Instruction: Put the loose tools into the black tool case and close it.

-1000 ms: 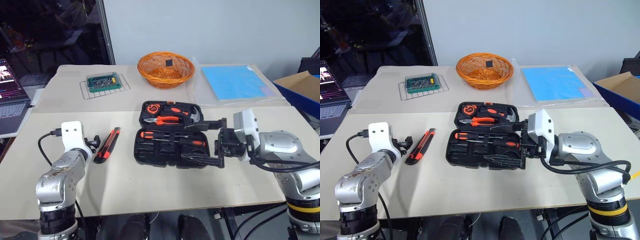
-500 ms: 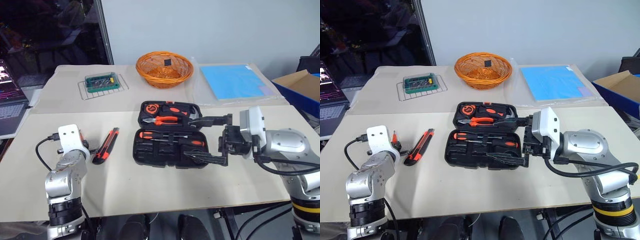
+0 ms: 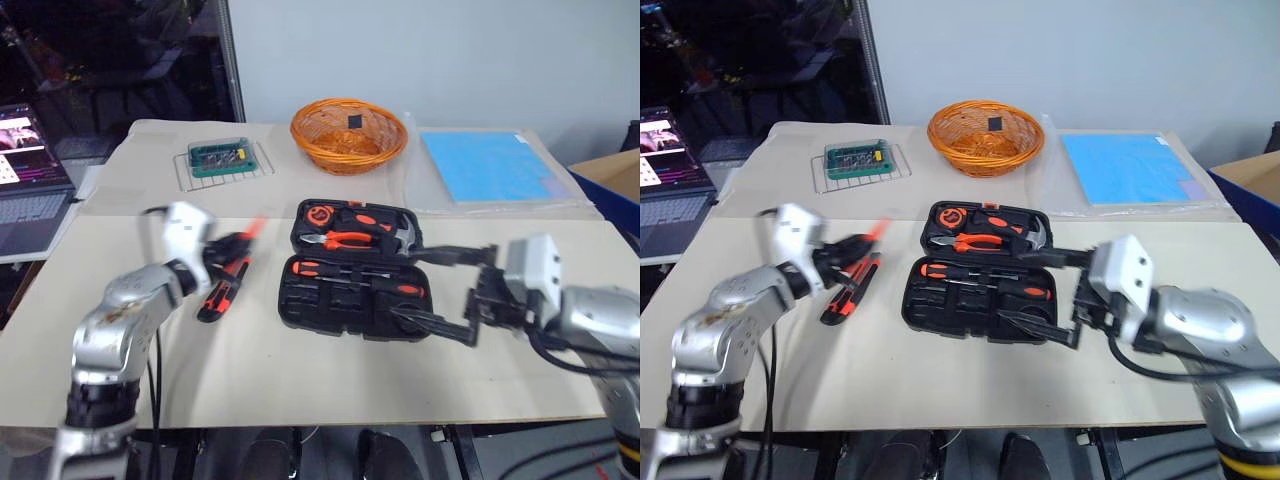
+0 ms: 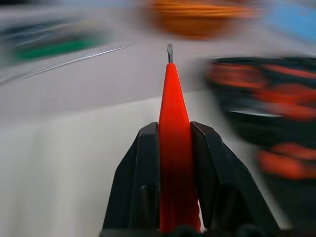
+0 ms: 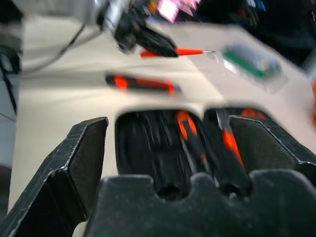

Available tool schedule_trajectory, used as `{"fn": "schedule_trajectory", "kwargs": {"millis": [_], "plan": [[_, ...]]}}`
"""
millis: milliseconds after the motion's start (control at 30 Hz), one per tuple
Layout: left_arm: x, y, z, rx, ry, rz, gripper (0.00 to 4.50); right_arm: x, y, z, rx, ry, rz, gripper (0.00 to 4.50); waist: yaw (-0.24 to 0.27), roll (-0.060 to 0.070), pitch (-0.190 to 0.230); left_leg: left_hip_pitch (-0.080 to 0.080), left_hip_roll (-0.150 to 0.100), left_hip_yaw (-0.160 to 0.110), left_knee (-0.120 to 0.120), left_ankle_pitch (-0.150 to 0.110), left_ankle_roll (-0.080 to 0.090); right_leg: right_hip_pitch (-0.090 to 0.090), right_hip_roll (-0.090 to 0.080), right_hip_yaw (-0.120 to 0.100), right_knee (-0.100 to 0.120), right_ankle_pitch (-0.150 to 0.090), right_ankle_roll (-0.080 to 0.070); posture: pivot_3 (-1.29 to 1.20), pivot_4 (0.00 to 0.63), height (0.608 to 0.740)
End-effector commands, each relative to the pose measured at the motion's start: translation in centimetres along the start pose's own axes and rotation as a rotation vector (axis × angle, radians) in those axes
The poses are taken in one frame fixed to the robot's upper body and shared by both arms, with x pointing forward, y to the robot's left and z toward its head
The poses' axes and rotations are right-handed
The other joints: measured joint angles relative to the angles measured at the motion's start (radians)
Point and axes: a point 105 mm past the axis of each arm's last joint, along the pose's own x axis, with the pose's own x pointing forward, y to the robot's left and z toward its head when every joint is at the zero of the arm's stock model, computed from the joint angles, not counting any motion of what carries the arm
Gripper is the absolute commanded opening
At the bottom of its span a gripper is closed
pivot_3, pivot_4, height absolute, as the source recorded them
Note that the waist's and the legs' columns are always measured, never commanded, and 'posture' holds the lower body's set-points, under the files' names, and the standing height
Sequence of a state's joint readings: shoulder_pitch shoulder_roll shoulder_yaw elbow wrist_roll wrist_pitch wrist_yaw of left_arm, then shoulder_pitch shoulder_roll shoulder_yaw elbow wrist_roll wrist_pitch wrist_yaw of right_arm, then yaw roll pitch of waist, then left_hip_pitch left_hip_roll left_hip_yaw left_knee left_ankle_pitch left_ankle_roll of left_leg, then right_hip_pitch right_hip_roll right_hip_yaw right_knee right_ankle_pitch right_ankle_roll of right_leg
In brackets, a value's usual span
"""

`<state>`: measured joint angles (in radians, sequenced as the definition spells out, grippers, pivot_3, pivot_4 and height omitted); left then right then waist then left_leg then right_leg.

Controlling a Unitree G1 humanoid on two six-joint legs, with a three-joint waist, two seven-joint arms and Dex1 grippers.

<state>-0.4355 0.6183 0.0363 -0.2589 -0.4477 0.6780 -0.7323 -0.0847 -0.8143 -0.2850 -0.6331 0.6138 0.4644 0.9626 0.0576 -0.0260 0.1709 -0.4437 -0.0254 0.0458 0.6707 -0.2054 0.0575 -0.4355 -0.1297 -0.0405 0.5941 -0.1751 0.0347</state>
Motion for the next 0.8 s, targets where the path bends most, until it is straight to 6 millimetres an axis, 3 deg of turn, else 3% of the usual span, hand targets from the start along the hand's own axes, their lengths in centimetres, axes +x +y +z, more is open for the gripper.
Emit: {"fn": "schedule_trajectory", "kwargs": {"millis": [33,200,333,500,800], "plan": [[1.9,-3.5,0.3,0.201,0.066,-0.387,0.48,-2.0,0.6,1.0,-0.035,0.033,-0.061,4.5,-0.002,0.001,0.0,-0.001,0.0,0.0,0.0,0.0,0.0,0.0,0.0,0.0,0.001,0.0,0.0,0.0,0.15,0.74],[4.6,-4.1,0.0,0.339,0.124,-0.577,0.48,-3.7,1.5,0.4,-0.007,0.101,-0.123,4.5,-0.018,0.0,0.0,0.001,0.003,0.003,0.0,0.005,0.009,0.0,0.004,0.001,0.0,0.0,0.001,0.0,0.15,0.74],[6.4,-3.8,-1.7,0.422,0.234,-0.627,0.48,-5.0,1.9,0.1,0.001,0.139,-0.176,4.5,-0.018,0.0,0.0,0.0,0.006,0.003,0.005,0.005,0.01,0.001,0.006,0.001,0.001,-0.003,0.006,0.0,0.15,0.74],[7.1,-3.0,-2.8,0.439,0.294,-0.605,0.48,-5.7,2.0,-0.2,-0.001,0.163,-0.206,4.5,-0.019,0.0,0.0,0.0,0.006,0.003,0.006,0.004,0.011,0.002,0.005,0.001,0.001,-0.003,0.007,0.0,0.15,0.74],[7.6,-2.8,-3.9,0.453,0.343,-0.612,0.48,-5.2,1.9,-0.1,-0.009,0.153,-0.2,4.5,-0.015,0.0,0.0,0.001,0.006,0.003,0.008,0.003,0.012,0.004,0.005,0.001,0.001,-0.003,0.008,0.0,0.15,0.74]]}}
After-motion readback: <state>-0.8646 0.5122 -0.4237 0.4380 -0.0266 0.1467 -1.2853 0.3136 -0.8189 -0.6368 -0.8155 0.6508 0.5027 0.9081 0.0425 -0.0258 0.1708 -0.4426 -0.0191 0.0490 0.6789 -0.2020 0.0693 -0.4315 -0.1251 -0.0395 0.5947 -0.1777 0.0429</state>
